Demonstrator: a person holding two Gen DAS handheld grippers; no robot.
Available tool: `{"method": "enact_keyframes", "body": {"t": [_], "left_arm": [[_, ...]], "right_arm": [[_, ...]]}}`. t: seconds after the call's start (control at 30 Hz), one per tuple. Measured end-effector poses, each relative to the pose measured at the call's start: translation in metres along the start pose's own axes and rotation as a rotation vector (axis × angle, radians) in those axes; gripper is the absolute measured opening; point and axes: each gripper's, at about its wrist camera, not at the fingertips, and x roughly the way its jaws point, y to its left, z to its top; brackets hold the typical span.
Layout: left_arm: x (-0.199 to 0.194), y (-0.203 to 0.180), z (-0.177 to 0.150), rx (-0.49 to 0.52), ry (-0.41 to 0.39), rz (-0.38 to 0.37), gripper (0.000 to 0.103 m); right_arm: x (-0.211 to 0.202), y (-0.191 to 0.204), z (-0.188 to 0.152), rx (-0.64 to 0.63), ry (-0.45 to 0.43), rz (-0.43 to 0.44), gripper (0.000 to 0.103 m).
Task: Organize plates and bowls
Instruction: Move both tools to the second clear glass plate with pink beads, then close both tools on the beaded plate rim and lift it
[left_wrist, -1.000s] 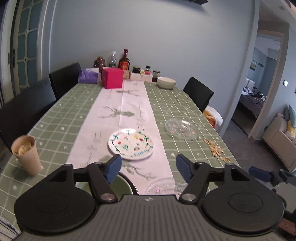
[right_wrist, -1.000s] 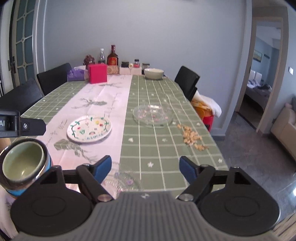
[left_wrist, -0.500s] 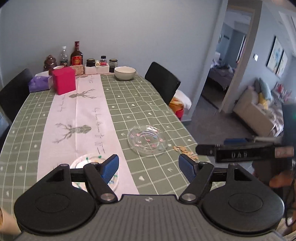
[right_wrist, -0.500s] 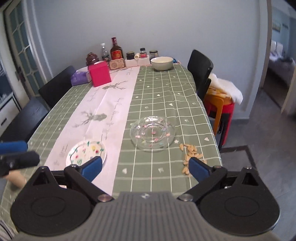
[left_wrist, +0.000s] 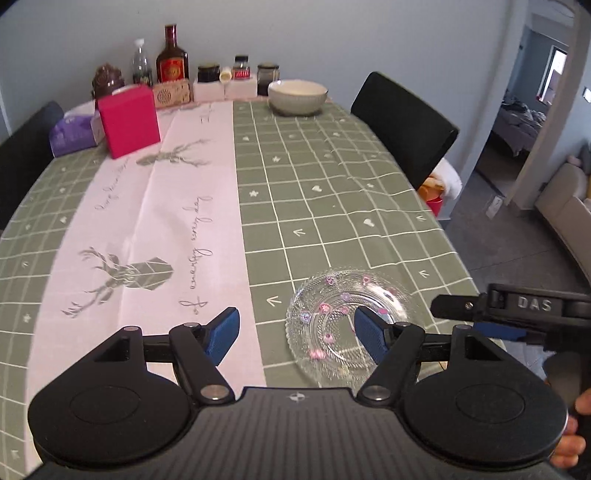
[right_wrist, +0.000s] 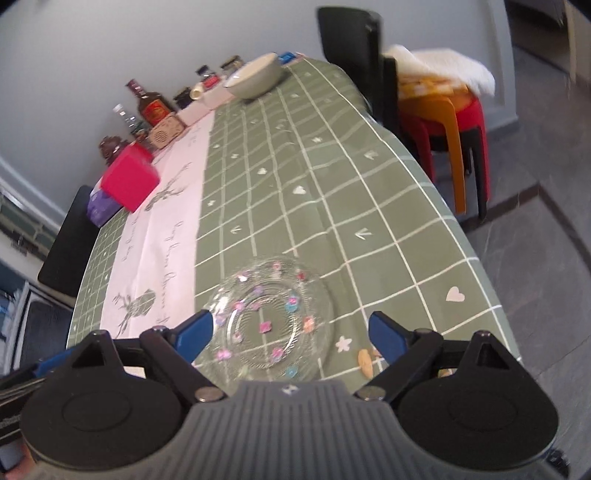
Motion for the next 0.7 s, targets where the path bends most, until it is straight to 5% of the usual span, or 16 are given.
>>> {"method": "enact_keyframes", "body": {"t": [0.13,0.33,0.53,0.7], "left_arm": [[0.032,-0.003,-0.002,-0.034,0.041,-0.032,0.083],[0.06,-0.004,-0.008,-0.077,0.05,-0.063,0.083],[0.08,0.007,-0.017,-0.18,0.071,-0.089,0.083],[0.088,0.023,-0.024,-0.276,0.081,-0.16,0.082]], "right_arm": [[0.015,-0.018,0.009,-0.01,-0.049,0.058,0.086],[0.041,-0.037,0.015,0.037,-0.015,0.177,0.086],[0.042,-0.049,0.019,0.036,-0.008,0.175,0.084],[0.05,-0.06,0.016,0.147,0.05,0.293,0.084]]}}
